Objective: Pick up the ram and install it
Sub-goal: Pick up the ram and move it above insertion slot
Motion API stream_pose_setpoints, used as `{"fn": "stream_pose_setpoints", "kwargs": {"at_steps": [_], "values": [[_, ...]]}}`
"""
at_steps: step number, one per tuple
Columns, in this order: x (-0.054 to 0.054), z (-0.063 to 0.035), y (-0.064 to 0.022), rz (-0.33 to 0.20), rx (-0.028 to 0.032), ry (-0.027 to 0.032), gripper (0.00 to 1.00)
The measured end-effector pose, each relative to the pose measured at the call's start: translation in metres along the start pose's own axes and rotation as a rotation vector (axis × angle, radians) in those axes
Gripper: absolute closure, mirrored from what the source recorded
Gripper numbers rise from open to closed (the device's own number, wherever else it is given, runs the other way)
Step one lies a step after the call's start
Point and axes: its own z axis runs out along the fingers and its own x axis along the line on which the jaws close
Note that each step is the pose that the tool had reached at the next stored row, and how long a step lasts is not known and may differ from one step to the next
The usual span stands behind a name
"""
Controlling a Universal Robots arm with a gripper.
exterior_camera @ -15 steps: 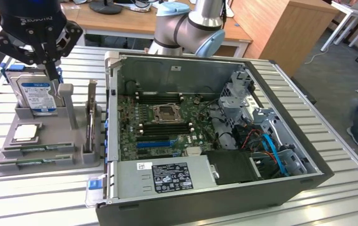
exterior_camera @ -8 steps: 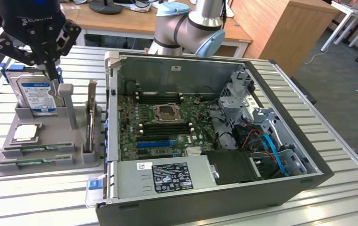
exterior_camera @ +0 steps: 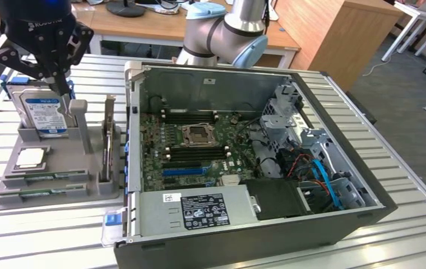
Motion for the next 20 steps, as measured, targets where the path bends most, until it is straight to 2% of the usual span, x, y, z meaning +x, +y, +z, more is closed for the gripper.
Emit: {"fn": "stream_pose_setpoints", "kwargs": {"at_steps": [20], "values": [[0.0, 0.0003, -0.0001, -0.349, -0.007, 0.0158, 0.89]]}}
